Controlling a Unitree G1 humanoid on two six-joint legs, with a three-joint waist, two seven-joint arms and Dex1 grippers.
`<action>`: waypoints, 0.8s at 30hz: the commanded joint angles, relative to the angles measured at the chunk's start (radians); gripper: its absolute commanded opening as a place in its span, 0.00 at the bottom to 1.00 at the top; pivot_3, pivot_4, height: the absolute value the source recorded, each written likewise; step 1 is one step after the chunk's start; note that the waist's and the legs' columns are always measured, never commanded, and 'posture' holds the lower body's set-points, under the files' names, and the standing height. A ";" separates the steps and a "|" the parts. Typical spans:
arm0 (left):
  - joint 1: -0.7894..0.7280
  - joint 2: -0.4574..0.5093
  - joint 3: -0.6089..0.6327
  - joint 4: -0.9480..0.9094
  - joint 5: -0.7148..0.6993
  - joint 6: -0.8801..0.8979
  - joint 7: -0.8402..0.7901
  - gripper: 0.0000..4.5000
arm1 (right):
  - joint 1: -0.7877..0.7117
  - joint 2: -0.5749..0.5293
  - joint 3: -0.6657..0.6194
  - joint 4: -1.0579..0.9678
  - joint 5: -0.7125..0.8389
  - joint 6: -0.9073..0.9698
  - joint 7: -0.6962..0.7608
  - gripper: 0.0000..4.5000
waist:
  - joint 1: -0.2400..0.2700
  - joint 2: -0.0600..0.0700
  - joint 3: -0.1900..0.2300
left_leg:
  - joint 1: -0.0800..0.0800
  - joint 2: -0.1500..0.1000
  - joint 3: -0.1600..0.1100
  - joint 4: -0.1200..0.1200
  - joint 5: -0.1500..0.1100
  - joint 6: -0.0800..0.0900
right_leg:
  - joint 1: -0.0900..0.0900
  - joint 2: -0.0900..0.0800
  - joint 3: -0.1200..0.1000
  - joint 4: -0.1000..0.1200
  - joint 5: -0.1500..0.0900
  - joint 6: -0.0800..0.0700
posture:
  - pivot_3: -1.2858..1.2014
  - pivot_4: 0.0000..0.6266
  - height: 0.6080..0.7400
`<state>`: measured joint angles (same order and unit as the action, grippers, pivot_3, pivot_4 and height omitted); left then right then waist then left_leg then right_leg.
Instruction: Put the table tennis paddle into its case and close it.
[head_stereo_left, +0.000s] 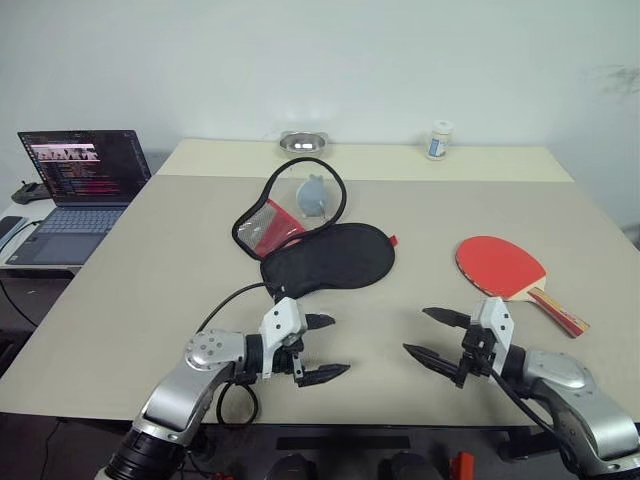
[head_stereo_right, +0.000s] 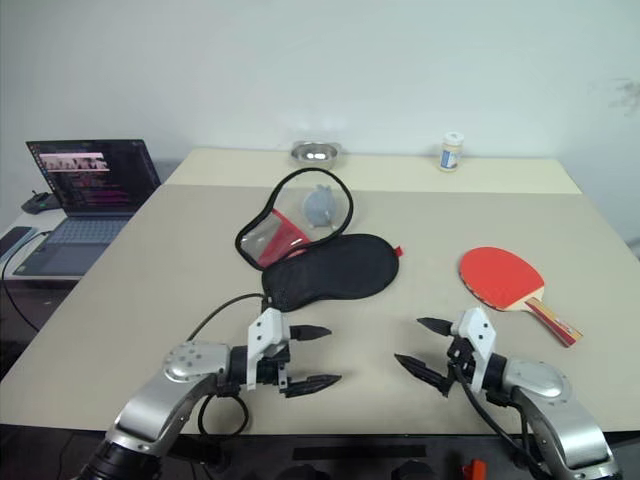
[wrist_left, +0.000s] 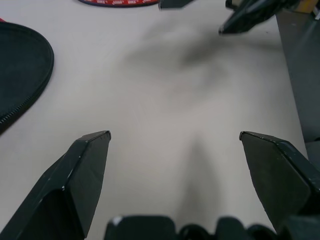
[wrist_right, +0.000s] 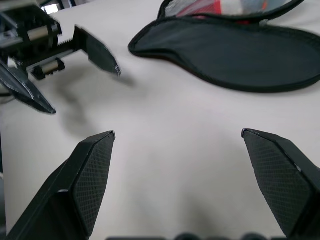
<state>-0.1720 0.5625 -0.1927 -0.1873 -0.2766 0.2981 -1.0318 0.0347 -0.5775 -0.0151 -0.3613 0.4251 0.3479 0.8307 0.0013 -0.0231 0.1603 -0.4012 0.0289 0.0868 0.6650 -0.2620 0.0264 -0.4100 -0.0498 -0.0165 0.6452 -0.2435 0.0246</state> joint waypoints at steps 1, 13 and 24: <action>-0.041 -0.007 -0.006 0.024 0.001 -0.036 -0.015 1.00 | 0.051 -0.033 -0.040 -0.082 -0.001 0.013 -0.022 0.99 | 0.002 0.000 0.000 | 0.000 0.000 0.000 0.000 0.000 0.000 | 0.000 0.000 0.000 0.000 0.000 0.000 | 0.52 0.24 1.00; -0.194 0.007 0.090 0.014 -0.083 0.076 0.008 1.00 | -0.001 -0.024 -0.118 -0.238 0.145 0.147 -0.134 0.99 | -0.002 -0.001 0.000 | 0.000 0.001 0.000 0.000 0.000 0.000 | 0.000 0.001 0.001 0.001 0.000 0.002 | 0.52 0.24 1.00; -0.395 0.006 0.029 0.505 0.091 -0.180 -0.073 1.00 | -0.201 -0.096 -0.147 -0.305 0.380 0.337 -0.132 0.99 | 0.006 -0.002 0.001 | 0.000 0.000 -0.001 0.000 0.000 0.000 | 0.000 0.003 0.000 0.000 0.001 -0.001 | 0.52 0.24 1.00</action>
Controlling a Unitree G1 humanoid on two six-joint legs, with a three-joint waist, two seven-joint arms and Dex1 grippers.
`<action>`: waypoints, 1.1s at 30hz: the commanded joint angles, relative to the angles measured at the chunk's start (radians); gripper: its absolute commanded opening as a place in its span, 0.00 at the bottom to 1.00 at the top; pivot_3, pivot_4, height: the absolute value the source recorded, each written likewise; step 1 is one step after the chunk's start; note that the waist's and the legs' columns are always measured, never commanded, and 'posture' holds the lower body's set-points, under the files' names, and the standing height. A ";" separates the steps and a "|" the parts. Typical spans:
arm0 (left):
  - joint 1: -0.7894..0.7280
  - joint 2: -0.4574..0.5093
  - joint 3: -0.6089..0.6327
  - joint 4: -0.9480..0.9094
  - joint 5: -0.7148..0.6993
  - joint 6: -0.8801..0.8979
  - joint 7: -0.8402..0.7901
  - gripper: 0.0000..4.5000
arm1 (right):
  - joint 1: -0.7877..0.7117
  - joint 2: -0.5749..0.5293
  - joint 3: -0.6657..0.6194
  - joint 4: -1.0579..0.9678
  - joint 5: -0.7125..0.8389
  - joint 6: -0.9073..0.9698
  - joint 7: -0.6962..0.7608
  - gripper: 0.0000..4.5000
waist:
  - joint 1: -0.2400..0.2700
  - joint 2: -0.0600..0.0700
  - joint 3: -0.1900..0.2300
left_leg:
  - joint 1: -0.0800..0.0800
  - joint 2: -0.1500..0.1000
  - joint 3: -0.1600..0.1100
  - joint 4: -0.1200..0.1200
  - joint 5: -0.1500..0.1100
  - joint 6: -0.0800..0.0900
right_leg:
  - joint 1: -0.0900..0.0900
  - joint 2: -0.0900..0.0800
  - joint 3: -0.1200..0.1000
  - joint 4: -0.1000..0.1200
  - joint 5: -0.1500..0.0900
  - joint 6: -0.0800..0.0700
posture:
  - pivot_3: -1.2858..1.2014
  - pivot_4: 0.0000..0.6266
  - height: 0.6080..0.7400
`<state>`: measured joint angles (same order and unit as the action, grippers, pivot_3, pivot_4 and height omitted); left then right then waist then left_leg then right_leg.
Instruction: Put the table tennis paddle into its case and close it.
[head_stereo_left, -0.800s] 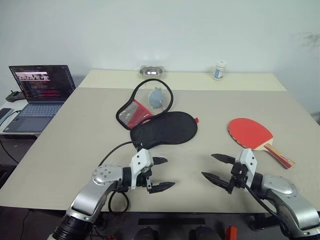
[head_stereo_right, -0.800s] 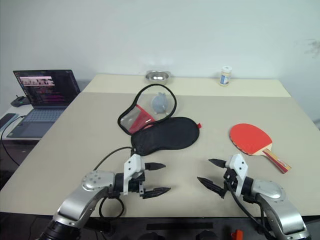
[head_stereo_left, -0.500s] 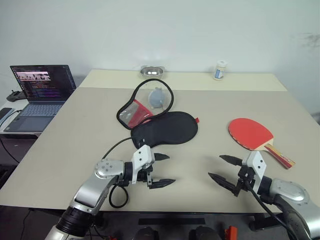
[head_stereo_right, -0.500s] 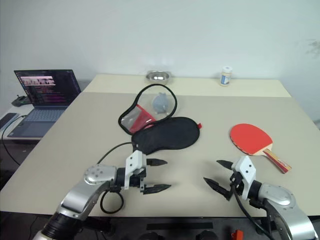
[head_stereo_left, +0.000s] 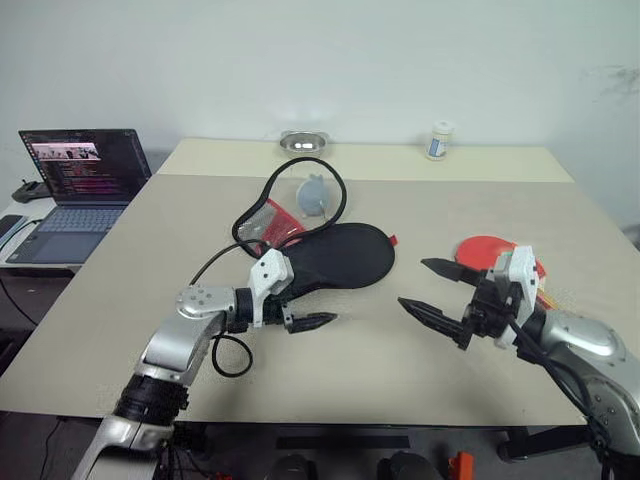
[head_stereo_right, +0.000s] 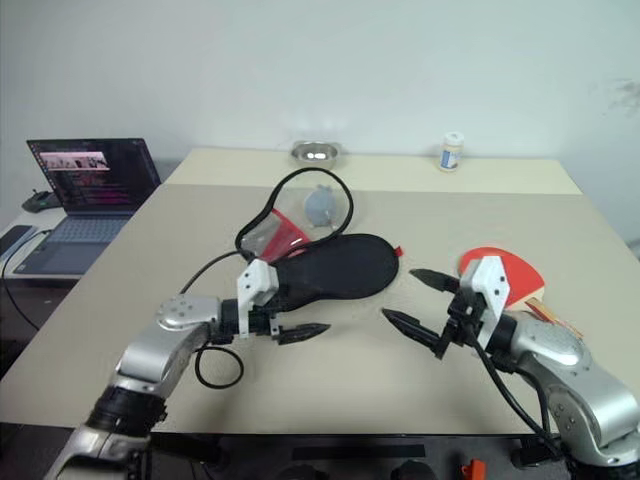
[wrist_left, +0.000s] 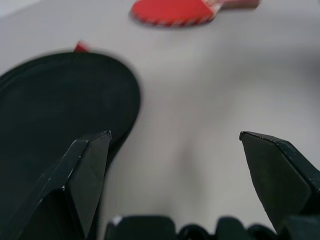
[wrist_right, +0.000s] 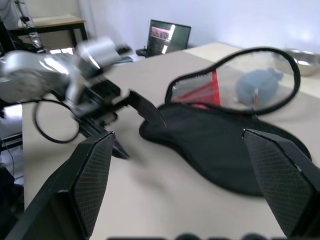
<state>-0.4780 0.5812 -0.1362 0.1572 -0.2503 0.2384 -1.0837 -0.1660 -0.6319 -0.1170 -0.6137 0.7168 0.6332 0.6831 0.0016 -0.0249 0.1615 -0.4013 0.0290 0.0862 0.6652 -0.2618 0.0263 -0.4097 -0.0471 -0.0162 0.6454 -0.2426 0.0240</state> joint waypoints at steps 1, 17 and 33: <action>-0.116 -0.011 -0.028 0.233 0.079 -0.162 -0.034 1.00 | -0.006 -0.041 -0.036 -0.066 0.094 0.065 -0.001 0.99 | 0.009 -0.001 0.000 | 0.000 0.000 0.000 0.000 0.000 0.000 | 0.000 0.000 -0.001 0.000 0.001 -0.002 | 0.52 0.24 1.00; -0.311 -0.040 -0.067 0.698 0.208 -0.375 -0.237 0.86 | 0.036 -0.016 -0.025 -0.086 0.000 -0.016 -0.061 1.00 | 0.001 -0.005 0.002 | -0.012 -0.001 -0.001 0.002 0.000 0.000 | -0.010 0.005 -0.001 0.001 0.002 -0.001 | 0.52 0.24 1.00; -0.177 -0.104 -0.020 0.340 0.098 0.067 -0.191 0.01 | 0.116 -0.131 -0.099 -0.151 0.027 -0.021 0.037 1.00 | 0.002 -0.005 0.002 | -0.015 0.000 -0.003 0.010 0.000 0.000 | -0.010 0.005 -0.002 0.003 0.003 0.002 | 0.52 0.24 1.00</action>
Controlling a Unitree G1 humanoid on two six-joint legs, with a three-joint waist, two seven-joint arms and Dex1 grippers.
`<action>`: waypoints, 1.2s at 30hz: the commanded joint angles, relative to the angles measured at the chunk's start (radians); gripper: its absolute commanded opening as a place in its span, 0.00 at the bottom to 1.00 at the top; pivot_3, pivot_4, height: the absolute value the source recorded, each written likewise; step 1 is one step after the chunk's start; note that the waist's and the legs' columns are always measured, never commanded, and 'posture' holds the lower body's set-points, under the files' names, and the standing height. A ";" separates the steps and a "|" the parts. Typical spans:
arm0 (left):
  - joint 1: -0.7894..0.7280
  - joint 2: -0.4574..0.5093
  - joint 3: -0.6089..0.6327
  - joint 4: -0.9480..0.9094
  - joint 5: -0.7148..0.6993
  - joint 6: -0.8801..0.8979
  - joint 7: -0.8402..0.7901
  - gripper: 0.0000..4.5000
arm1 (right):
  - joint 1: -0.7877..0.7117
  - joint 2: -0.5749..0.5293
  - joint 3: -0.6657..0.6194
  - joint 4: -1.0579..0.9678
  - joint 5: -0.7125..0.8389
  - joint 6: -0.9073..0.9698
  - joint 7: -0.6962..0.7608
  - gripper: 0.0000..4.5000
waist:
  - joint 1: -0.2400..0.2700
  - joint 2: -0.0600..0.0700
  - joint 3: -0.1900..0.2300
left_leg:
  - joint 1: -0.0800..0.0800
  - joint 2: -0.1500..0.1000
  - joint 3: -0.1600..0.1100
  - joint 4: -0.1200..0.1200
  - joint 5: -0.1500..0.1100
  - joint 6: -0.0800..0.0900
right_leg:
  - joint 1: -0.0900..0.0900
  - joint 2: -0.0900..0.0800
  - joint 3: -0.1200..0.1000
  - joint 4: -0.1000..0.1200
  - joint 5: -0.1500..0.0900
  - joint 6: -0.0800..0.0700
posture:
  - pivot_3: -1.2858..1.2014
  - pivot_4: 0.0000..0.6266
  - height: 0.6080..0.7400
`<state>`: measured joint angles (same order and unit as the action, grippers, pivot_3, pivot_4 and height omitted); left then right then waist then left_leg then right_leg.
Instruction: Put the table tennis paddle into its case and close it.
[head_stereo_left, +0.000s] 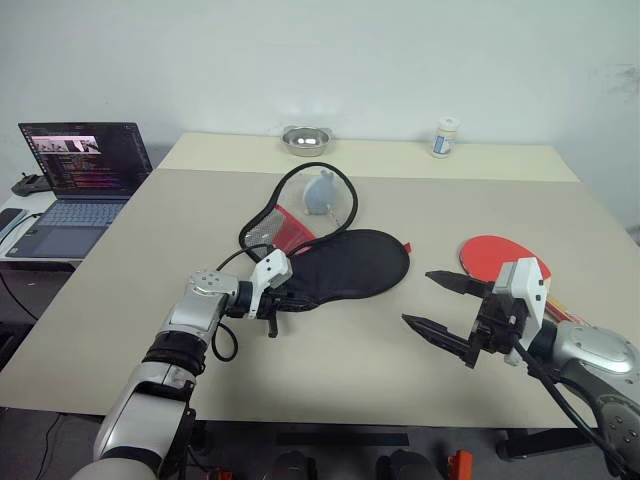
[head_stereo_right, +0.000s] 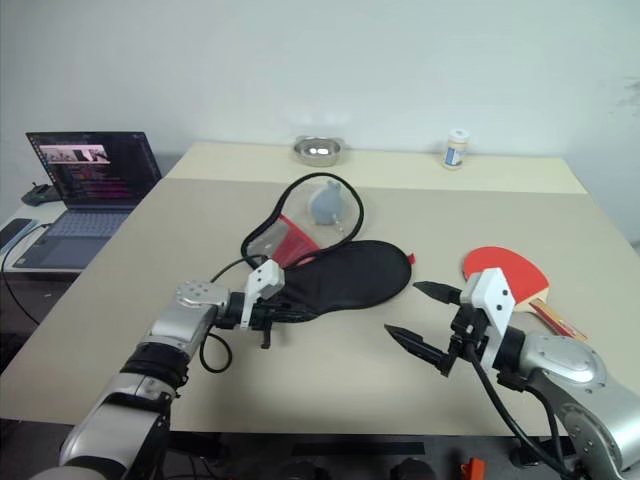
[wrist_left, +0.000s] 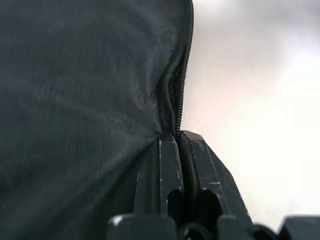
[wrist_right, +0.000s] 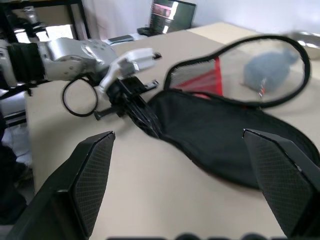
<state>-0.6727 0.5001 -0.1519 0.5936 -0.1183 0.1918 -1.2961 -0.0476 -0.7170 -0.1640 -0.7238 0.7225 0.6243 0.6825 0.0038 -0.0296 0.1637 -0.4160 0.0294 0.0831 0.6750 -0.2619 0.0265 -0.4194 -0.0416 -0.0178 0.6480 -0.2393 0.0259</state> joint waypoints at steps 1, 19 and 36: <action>0.026 -0.033 -0.006 -0.138 -0.043 0.163 0.035 0.01 | -0.001 -0.068 -0.066 -0.041 0.020 -0.011 0.051 1.00 | 0.000 0.000 0.000 | 0.000 0.000 0.000 0.001 0.000 0.000 | 0.000 0.000 0.000 0.000 0.000 0.001 | 0.52 0.24 1.00; -0.052 -0.449 -0.031 -0.277 -0.093 0.485 0.495 0.12 | 0.112 -0.176 -0.190 -0.025 -0.030 -0.048 0.153 1.00 | 0.010 -0.001 0.000 | 0.000 -0.001 -0.001 0.005 0.000 0.000 | 0.002 0.001 0.002 0.000 0.000 0.007 | 0.52 0.24 1.00; 0.099 -0.065 0.029 -0.513 -0.240 0.334 0.126 0.90 | 0.069 -0.042 -0.106 0.009 -0.049 0.203 -0.221 1.00 | -0.005 0.000 0.000 | 0.000 0.002 0.000 0.004 0.000 0.000 | 0.000 0.002 0.004 0.001 0.002 0.001 | 0.52 0.24 1.00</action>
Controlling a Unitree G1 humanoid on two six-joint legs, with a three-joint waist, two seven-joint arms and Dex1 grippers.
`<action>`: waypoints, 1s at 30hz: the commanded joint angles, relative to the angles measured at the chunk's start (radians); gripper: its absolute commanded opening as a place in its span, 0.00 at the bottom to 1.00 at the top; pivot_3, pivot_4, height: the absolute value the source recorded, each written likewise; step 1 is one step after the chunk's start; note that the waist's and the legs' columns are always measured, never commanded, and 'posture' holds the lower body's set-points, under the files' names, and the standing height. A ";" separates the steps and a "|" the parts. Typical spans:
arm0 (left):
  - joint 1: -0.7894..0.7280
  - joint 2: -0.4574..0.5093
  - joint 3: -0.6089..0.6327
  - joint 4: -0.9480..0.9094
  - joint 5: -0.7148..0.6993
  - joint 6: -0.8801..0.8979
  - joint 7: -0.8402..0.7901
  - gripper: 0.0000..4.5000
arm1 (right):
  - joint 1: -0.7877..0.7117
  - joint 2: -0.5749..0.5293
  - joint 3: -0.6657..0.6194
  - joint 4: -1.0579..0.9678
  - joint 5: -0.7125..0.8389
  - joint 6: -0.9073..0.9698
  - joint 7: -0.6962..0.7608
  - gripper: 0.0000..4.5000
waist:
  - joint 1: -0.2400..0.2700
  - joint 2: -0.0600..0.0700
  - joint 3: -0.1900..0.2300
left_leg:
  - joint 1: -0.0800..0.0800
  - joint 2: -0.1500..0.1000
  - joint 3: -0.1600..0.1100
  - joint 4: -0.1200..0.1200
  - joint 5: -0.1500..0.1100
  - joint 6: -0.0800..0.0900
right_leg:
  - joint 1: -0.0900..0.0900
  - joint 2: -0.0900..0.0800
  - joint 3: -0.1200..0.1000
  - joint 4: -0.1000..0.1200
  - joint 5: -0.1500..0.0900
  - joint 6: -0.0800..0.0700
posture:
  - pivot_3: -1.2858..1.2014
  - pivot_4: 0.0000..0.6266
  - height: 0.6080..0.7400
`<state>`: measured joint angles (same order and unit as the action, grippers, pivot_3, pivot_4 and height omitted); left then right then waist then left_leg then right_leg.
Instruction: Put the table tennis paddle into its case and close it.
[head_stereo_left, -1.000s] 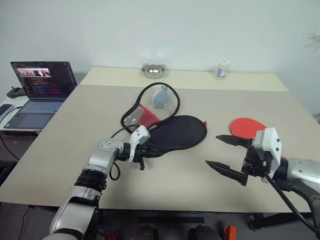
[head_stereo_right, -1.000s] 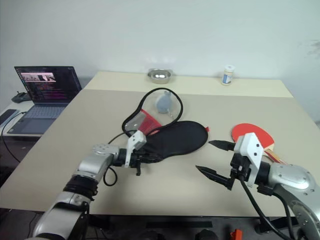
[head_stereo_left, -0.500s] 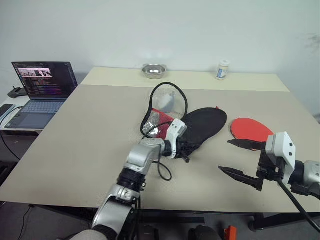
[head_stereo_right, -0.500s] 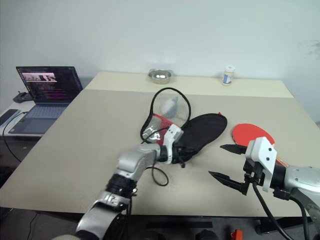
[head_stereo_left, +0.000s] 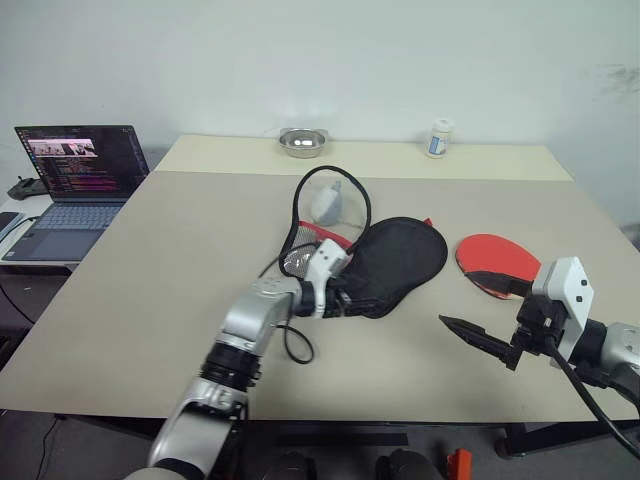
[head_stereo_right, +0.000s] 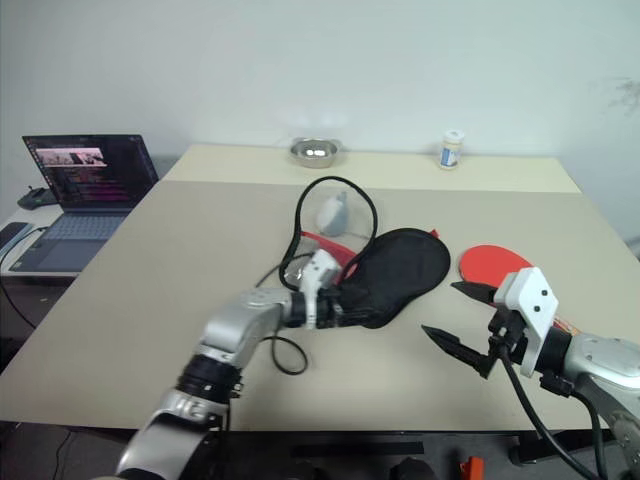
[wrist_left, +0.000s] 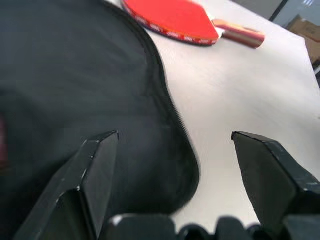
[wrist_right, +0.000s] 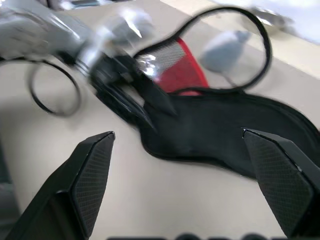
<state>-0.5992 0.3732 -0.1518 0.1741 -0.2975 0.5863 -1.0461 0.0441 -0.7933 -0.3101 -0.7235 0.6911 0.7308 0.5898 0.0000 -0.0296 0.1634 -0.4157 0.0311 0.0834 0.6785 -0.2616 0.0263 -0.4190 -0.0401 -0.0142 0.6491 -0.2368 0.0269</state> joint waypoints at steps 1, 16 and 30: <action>0.048 0.105 0.029 -0.133 -0.090 -0.062 -0.187 0.90 | -0.046 0.059 0.069 0.024 -0.019 0.128 -0.163 1.00 | -0.002 0.000 0.000 | 0.000 0.000 0.000 0.000 0.000 0.000 | 0.000 -0.002 0.000 0.000 0.000 0.000 | 0.52 0.24 1.00; 0.030 0.268 0.073 -0.110 -0.093 -0.203 -0.288 0.90 | -0.368 0.420 0.337 0.450 -0.218 0.191 -0.387 1.00 | -0.002 0.001 0.000 | -0.002 -0.002 0.002 0.000 0.000 0.000 | -0.001 0.000 0.000 0.000 0.000 -0.001 | 0.52 0.24 1.00; 0.019 0.276 0.073 -0.099 -0.093 -0.220 -0.256 0.90 | -0.508 0.549 0.444 0.571 -0.307 0.177 -0.326 1.00 | -0.008 0.001 0.000 | 0.000 -0.001 0.002 0.001 0.001 0.000 | -0.004 0.001 0.001 0.008 -0.001 -0.002 | 0.52 0.24 1.00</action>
<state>-0.5593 0.6438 -0.0914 0.1046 -0.3875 0.3791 -1.3061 -0.4429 -0.2455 0.1320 -0.1473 0.3963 0.9265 0.2567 -0.0082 -0.0286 0.1638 -0.4158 0.0305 0.0852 0.6791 -0.2610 0.0260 -0.4228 -0.0394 -0.0135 0.6572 -0.2376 0.0251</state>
